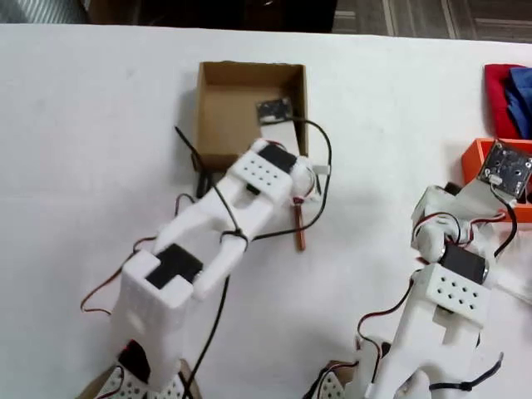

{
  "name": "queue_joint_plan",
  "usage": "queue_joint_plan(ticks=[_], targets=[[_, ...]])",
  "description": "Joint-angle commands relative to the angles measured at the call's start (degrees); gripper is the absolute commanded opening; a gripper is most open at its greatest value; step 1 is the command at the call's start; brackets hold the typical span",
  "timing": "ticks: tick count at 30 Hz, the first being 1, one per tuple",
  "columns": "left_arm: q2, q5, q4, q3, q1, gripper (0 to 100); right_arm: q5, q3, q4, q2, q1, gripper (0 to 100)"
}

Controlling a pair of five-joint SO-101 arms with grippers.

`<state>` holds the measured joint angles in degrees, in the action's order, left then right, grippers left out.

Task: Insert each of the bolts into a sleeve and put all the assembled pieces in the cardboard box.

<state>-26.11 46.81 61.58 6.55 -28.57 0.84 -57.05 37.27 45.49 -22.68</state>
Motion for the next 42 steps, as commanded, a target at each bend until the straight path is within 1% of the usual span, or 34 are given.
queue_joint_plan(ticks=[1, 10, 18, 26, 32, 42], targets=[[0.35, 0.44, -0.62, 0.22, -0.44, 19, 0.00, 0.44, -1.01, 2.24, -0.22, 2.3], [0.09, 0.44, -0.26, -0.84, -0.62, 19, 0.00, 0.44, -1.01, 2.24, -0.22, 2.3], [-2.99, 0.35, -0.62, -0.48, -2.99, 19, 0.00, 0.44, -1.01, 2.24, -0.22, 2.3], [-5.89, 0.26, -0.35, 4.70, -1.41, 19, 0.00, 0.44, -0.92, 2.24, -0.22, 2.3], [-8.35, 0.26, -0.35, 4.79, -0.70, 19, 0.00, 0.44, -0.13, 2.33, -0.13, 2.3], [-8.53, 0.26, -0.62, 4.88, -0.62, 19, 0.00, 0.44, -0.13, 2.33, -0.13, 2.3]])
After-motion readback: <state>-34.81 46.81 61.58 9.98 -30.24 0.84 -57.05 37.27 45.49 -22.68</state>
